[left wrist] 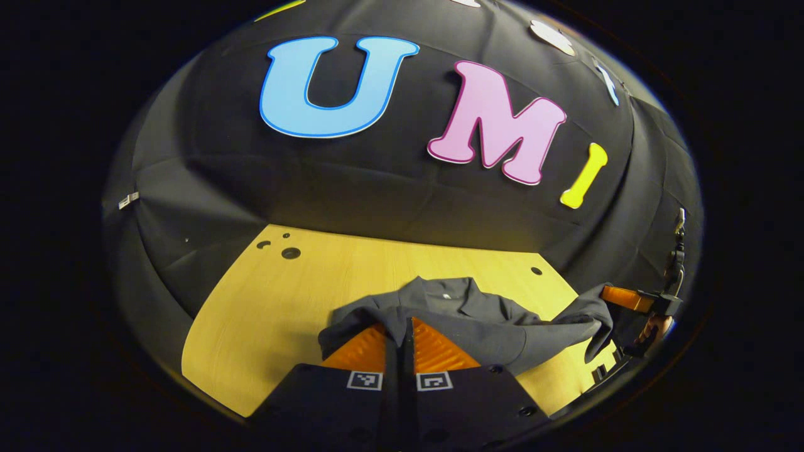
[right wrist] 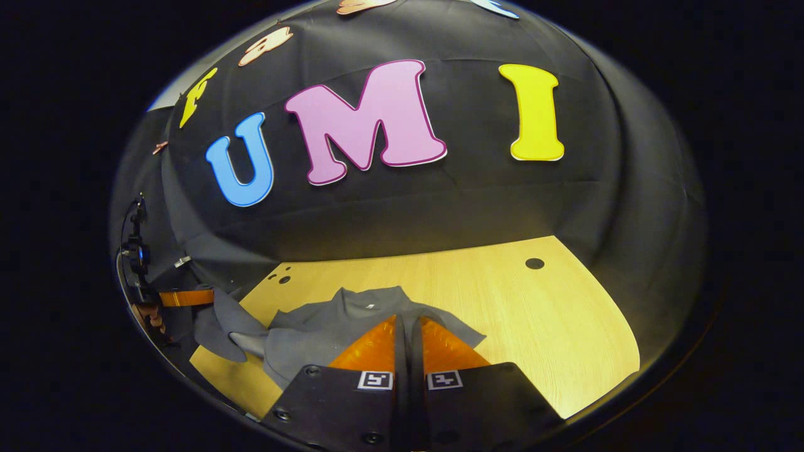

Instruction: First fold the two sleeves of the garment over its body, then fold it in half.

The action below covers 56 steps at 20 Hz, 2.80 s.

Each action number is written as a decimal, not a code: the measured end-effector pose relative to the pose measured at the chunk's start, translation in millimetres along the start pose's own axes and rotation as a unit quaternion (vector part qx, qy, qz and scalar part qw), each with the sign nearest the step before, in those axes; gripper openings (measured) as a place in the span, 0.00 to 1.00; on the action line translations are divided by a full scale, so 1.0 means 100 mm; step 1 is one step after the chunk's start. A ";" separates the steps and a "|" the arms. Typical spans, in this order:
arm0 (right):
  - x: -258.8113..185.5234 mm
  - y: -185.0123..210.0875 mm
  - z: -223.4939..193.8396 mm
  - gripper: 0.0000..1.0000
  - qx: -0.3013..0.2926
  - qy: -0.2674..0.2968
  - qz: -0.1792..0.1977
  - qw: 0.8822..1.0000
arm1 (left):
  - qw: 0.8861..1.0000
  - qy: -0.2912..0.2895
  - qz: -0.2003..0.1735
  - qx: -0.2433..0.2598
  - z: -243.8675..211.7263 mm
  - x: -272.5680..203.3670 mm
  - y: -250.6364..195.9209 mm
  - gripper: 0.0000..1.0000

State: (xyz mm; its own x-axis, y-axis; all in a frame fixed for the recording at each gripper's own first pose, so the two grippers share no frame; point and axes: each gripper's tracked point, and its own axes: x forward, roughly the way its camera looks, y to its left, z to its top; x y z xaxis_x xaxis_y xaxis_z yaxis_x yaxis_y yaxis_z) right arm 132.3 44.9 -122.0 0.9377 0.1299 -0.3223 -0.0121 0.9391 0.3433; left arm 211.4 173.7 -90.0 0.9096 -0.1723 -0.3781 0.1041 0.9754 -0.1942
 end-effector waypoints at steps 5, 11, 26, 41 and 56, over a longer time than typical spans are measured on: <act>0.52 -0.16 -0.02 0.05 0.002 0.010 -0.012 1.000 | 1.000 -0.001 0.008 0.009 0.11 0.55 0.10 0.06; 1.20 -0.30 -0.16 0.05 -0.001 0.023 -0.018 1.000 | 0.999 0.010 0.031 0.002 0.01 1.18 0.32 0.05; 2.26 -0.56 -0.99 0.05 -0.031 0.086 -0.024 0.996 | 0.994 0.071 0.078 0.031 -0.76 2.20 0.71 0.05; 2.20 -0.66 -1.07 0.27 -0.022 0.114 -0.045 0.992 | 0.994 0.071 0.072 0.046 -0.88 2.11 0.65 0.42; 0.81 -0.02 -0.13 0.98 -0.025 0.024 -0.017 0.999 | 0.996 -0.013 0.025 0.081 -0.28 0.79 -0.31 0.95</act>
State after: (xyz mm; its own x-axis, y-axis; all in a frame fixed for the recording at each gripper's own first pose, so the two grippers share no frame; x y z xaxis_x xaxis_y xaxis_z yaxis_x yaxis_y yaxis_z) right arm 203.4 57.5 -160.7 0.9199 0.1121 -0.3758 0.0009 0.9577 0.2879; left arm 268.6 126.2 -138.8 0.9252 -0.1214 -0.3595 0.1197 0.9924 -0.0270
